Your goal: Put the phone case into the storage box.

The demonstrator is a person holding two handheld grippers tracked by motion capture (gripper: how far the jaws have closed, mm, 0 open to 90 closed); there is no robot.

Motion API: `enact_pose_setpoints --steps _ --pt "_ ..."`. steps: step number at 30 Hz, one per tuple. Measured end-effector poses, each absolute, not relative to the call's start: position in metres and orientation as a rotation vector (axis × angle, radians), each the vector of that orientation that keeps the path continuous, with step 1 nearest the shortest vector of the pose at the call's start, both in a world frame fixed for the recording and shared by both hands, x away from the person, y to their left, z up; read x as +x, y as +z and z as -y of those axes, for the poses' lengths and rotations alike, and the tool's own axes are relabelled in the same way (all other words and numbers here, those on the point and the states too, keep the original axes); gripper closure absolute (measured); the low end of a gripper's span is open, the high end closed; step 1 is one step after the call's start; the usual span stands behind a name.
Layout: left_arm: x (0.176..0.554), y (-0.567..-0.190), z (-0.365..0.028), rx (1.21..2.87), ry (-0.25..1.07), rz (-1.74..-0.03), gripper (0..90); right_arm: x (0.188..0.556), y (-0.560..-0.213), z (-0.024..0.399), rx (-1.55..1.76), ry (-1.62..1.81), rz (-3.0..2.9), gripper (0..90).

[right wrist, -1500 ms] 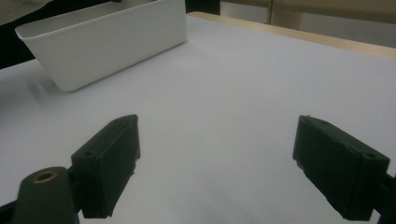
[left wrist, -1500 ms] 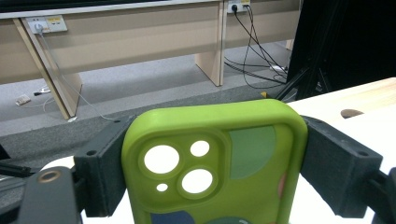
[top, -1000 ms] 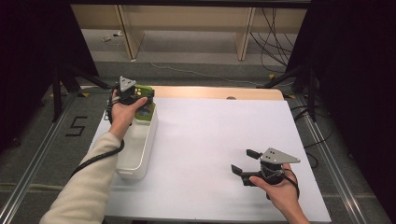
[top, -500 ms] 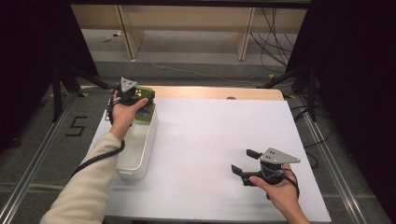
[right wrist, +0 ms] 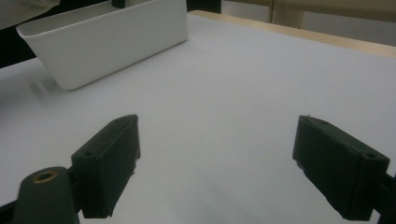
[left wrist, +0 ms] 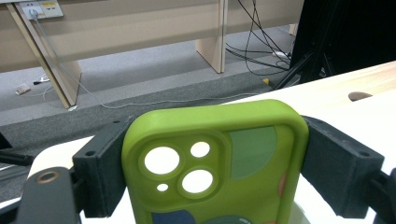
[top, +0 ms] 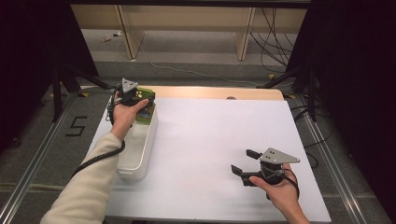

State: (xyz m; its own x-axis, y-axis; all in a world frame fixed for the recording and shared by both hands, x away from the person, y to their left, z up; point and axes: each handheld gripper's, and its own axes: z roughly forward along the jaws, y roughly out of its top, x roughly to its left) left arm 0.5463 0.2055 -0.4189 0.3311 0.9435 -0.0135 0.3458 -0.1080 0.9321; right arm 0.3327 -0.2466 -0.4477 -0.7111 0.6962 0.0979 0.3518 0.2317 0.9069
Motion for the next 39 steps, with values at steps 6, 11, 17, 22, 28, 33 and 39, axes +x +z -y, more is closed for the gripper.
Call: enact_pose_setpoints --steps 6,11,17,22,28,33,39 --pt "0.5468 -0.4203 -0.2050 1.657 0.788 -1.183 16.1 0.3328 -0.4478 0.2466 0.972 1.472 -2.184 16.0" --pt "0.5470 -0.4215 -0.2054 1.657 0.780 -1.192 16.0 0.3327 -0.4475 0.2468 0.971 1.473 -2.184 16.0" --pt "0.5474 -0.4214 -0.2049 1.659 0.780 -1.192 16.0 0.3327 -0.4475 0.2467 0.971 1.473 -2.185 16.0" --pt "0.5479 -0.4210 -0.2046 1.668 0.780 -1.192 15.9 0.3328 -0.4475 0.2468 0.971 1.473 -2.185 16.0" --pt "0.5483 -0.4204 -0.2040 1.673 0.776 -1.197 15.8 0.3327 -0.4475 0.2467 0.970 1.473 -2.185 16.0" --pt "0.5490 -0.4213 -0.2048 1.672 0.771 -1.187 15.7 0.3328 -0.4475 0.2466 0.972 1.474 -2.188 16.0" --pt "0.5492 -0.4212 -0.2049 1.670 0.767 -1.193 15.7 0.3330 -0.4478 0.2462 0.971 1.477 -2.192 16.1"
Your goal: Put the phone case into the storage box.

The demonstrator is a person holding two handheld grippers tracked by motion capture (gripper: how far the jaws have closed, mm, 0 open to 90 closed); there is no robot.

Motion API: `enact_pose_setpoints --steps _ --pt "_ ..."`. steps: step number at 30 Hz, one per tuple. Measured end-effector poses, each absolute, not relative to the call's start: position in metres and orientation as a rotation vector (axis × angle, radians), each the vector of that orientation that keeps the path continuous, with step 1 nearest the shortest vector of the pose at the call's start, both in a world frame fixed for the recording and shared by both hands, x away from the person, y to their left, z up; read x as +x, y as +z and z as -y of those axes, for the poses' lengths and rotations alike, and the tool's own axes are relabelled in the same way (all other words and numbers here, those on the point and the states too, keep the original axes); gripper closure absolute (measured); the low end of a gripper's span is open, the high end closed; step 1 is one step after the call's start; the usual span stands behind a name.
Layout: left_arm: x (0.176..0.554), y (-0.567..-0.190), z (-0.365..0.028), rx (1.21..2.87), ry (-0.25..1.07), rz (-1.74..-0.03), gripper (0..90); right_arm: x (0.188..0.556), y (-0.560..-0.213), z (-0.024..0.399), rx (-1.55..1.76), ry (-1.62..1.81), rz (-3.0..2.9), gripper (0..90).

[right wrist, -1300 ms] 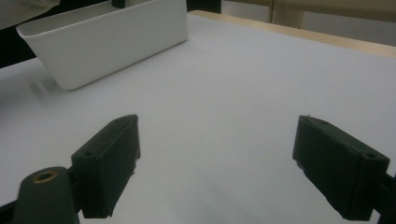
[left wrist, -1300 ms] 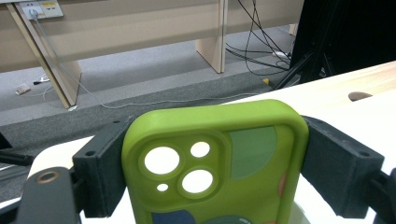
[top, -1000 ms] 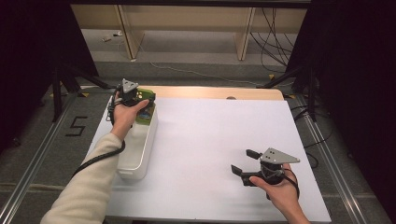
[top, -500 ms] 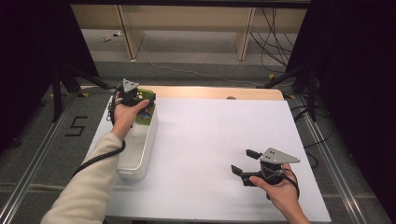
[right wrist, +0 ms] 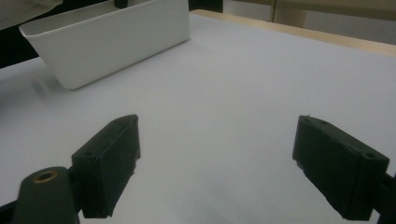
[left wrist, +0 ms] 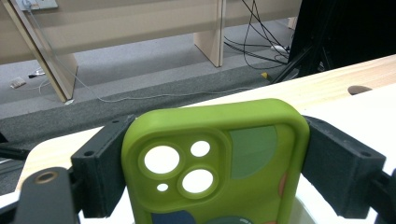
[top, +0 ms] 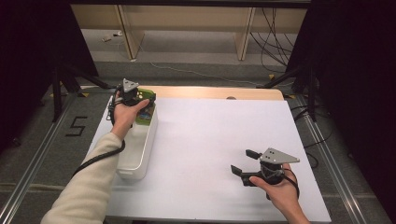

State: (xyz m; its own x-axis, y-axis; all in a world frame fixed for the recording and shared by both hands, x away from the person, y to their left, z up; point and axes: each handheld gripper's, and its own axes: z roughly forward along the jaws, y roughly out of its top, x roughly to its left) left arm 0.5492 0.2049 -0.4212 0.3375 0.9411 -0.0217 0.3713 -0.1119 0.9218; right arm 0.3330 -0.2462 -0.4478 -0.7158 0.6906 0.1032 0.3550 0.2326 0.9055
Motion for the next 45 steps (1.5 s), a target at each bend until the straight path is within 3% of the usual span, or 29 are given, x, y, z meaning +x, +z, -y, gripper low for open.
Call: enact_pose_setpoints --steps 25,36,45 --pt "0.553 -0.415 -0.203 1.724 0.761 -1.226 14.5 0.333 -0.448 0.246 0.973 1.471 -2.194 16.1" --pt "0.555 -0.415 -0.203 1.719 0.771 -1.224 1.7 0.333 -0.448 0.246 0.973 1.470 -2.196 16.2" --pt "0.553 -0.411 -0.204 1.698 0.765 -1.219 0.0 0.333 -0.448 0.246 0.975 1.470 -2.193 16.1"
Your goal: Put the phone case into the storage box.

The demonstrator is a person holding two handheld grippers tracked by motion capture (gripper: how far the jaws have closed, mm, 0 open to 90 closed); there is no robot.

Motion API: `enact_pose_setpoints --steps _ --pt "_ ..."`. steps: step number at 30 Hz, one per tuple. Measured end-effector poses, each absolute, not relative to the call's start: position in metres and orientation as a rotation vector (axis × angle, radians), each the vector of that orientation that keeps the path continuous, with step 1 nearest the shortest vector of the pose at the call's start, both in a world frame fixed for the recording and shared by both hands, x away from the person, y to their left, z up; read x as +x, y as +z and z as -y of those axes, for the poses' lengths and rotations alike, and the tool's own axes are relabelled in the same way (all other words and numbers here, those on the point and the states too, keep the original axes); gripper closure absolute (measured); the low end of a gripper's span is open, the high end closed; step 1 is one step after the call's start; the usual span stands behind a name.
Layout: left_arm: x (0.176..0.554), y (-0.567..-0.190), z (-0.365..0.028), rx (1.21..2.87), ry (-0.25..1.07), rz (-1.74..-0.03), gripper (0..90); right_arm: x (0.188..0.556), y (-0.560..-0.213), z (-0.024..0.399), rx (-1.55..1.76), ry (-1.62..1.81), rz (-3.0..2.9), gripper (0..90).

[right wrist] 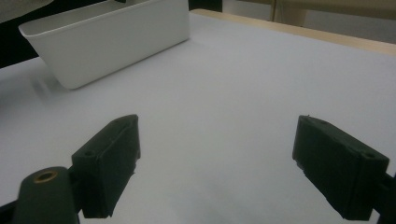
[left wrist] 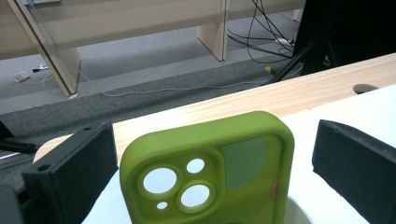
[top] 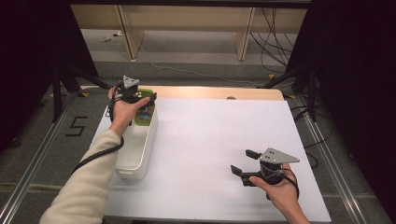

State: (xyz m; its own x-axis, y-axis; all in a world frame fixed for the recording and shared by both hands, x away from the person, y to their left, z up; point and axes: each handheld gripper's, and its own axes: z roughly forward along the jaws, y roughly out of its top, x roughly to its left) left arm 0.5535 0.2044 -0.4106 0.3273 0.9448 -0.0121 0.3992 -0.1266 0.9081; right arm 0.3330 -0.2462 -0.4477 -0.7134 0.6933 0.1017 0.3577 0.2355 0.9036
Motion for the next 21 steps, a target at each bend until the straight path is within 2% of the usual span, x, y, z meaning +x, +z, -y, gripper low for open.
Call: enact_pose_setpoints --steps 21 --pt "0.545 -0.399 -0.203 1.689 0.763 -1.200 0.0 0.333 -0.447 0.246 0.978 1.474 -2.185 16.0"
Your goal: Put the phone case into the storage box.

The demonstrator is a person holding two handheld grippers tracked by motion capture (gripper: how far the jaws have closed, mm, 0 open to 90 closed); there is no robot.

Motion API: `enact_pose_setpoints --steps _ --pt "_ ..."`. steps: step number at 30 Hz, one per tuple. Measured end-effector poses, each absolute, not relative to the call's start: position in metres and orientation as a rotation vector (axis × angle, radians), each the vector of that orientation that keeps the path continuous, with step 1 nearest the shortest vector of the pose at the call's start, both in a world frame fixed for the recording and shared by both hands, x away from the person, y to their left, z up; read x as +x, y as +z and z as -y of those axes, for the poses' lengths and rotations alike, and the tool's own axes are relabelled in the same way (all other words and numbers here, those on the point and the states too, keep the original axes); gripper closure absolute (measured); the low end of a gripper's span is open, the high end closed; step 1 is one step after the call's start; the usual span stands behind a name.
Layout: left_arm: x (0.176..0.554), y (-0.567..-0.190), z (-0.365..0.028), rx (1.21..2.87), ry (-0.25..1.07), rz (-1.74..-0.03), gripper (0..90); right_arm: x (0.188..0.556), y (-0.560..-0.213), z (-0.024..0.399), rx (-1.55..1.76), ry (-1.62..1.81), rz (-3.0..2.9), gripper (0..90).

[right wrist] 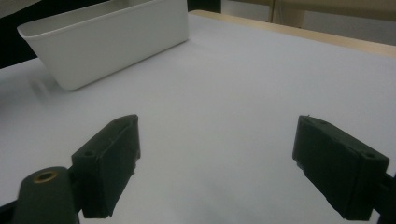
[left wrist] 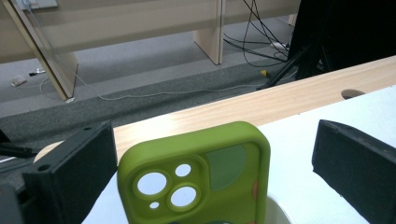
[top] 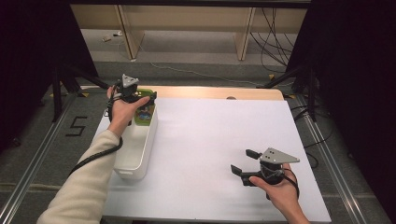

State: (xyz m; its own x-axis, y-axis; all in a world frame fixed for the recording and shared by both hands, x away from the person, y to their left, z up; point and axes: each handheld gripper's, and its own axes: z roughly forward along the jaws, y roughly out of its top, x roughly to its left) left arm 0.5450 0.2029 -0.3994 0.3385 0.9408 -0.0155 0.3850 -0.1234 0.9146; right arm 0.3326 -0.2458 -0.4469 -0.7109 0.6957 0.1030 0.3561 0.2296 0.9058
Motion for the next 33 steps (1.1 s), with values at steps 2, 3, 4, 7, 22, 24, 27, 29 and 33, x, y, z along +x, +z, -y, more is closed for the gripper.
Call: enact_pose_setpoints --steps 2,3,4,7,22,24,27,29,33 --pt "0.543 -0.398 -0.203 1.689 0.761 -1.195 0.0 0.333 -0.447 0.246 0.979 1.474 -2.184 16.1" --pt "0.542 -0.398 -0.203 1.691 0.759 -1.194 0.0 0.333 -0.447 0.246 0.980 1.473 -2.184 16.0" --pt "0.541 -0.398 -0.203 1.690 0.758 -1.195 0.0 0.333 -0.447 0.246 0.980 1.474 -2.183 16.1" --pt "0.537 -0.397 -0.202 1.684 0.757 -1.203 0.0 0.333 -0.447 0.246 0.979 1.474 -2.183 16.1" --pt "0.531 -0.391 -0.207 1.671 0.782 -1.204 0.0 0.333 -0.447 0.246 0.979 1.474 -2.181 16.0" --pt "0.530 -0.391 -0.209 1.669 0.778 -1.212 0.0 0.332 -0.447 0.246 0.978 1.474 -2.181 16.1" --pt "0.528 -0.390 -0.212 1.665 0.781 -1.215 0.0 0.332 -0.447 0.246 0.975 1.473 -2.180 16.1" --pt "0.527 -0.390 -0.214 1.664 0.782 -1.214 0.0 0.332 -0.446 0.246 0.980 1.474 -2.179 16.1" --pt "0.521 -0.388 -0.215 1.664 0.767 -1.213 0.3 0.333 -0.447 0.246 0.981 1.473 -2.179 16.1"
